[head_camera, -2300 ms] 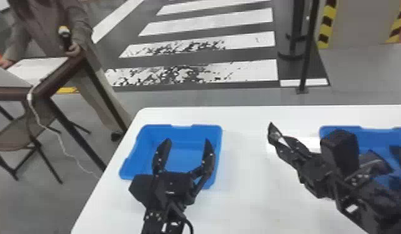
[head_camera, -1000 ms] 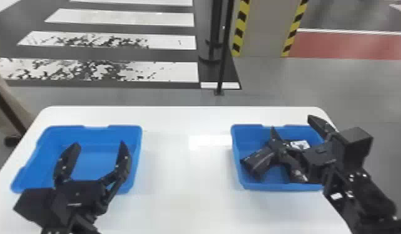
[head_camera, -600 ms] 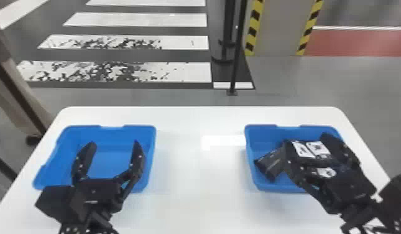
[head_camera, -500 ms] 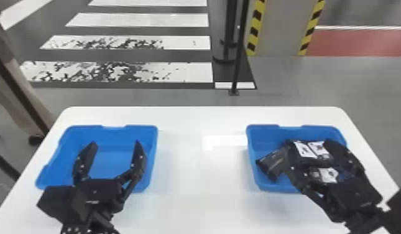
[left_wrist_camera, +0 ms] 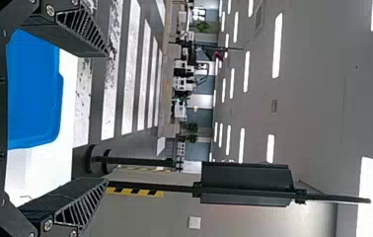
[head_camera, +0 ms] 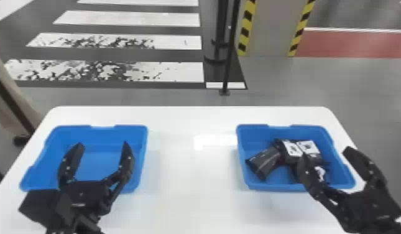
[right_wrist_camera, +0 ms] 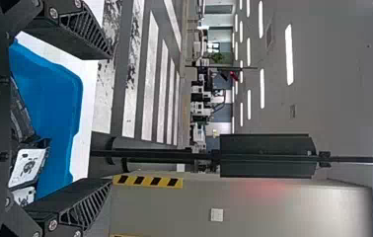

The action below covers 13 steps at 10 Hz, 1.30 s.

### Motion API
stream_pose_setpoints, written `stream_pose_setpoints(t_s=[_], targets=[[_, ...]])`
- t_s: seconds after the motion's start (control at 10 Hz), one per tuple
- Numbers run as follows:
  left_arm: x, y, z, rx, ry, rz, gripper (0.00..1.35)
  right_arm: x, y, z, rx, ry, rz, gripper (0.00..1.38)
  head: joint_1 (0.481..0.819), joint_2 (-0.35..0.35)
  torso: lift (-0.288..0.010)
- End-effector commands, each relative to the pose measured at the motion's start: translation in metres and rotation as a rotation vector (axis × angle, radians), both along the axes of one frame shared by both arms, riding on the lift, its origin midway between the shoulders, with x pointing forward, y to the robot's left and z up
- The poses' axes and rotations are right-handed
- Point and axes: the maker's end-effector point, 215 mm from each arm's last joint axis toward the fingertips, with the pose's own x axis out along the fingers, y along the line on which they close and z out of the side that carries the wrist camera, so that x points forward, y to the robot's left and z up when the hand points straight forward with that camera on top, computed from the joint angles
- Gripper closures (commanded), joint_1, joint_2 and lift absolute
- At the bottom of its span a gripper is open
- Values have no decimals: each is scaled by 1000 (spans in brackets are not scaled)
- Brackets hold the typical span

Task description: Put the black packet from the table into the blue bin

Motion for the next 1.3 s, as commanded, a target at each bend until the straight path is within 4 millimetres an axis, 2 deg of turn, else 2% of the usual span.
stream_pose_setpoints(t_s=[0.0, 1.2], targets=[[0, -1, 0, -1, -1, -1, 127, 1, -2, -4, 3, 6, -5, 136, 695, -46, -110], [2, -5, 3, -2, -7, -10, 127, 4, -1, -5, 0, 4, -1, 136, 695, -53, -110]])
